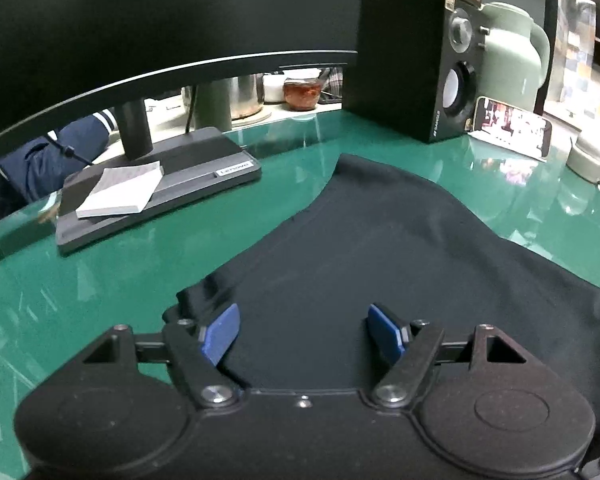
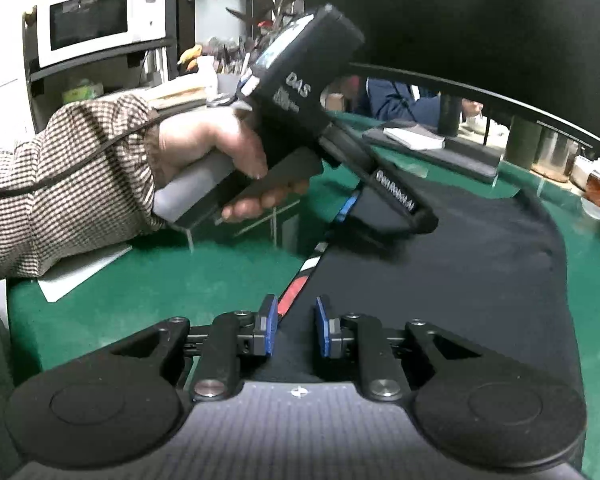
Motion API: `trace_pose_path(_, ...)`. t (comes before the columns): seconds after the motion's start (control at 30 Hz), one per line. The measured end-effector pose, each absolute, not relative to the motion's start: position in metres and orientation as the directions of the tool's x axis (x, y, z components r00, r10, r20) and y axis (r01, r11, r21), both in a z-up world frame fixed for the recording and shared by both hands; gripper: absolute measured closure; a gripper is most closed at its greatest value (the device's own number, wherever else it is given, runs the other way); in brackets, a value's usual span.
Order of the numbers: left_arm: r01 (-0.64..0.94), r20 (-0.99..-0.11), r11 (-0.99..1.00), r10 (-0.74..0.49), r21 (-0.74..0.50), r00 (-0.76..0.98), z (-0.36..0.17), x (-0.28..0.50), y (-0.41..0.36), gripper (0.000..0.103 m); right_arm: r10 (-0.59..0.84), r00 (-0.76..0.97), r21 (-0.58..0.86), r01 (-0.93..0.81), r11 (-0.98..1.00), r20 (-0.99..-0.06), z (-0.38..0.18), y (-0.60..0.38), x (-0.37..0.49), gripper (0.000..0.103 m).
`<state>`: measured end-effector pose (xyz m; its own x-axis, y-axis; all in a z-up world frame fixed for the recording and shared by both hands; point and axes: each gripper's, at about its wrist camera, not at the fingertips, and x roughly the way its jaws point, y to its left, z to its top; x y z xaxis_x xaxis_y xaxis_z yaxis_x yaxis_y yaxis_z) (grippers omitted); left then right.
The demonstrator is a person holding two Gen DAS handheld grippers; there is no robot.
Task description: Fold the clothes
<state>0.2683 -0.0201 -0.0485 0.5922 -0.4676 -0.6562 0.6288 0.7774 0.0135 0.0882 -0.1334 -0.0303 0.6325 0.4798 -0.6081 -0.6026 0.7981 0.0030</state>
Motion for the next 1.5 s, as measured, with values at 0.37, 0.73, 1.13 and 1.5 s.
trace_pose_path(0.37, 0.625, -0.651, 0.781, -0.471, 0.007, 0.596, -0.051, 0.269, -0.020, 0.031, 0.481, 0.630, 0.001, -0.606, 0.795, -0.610, -0.029, -0.130, 0.080, 0.079)
trace_pose_path(0.73, 0.625, -0.650, 0.781, -0.471, 0.006, 0.596, -0.051, 0.270, -0.021, 0.030, 0.480, 0.637, 0.009, -0.596, 0.803, -0.603, -0.025, -0.131, 0.087, 0.079)
trace_pose_path(1.13, 0.625, -0.650, 0.781, -0.472, 0.006, 0.596, -0.052, 0.271, -0.021, 0.029, 0.495, 0.618, 0.011, -0.618, 0.786, -0.611, -0.028, -0.127, 0.084, 0.076)
trace_pose_path(1.5, 0.625, -0.649, 0.780, -0.473, 0.007, 0.597, -0.053, 0.271, -0.021, 0.029, 0.474, 0.632, 0.013, -0.592, 0.806, -0.613, -0.029, -0.130, 0.089, 0.076)
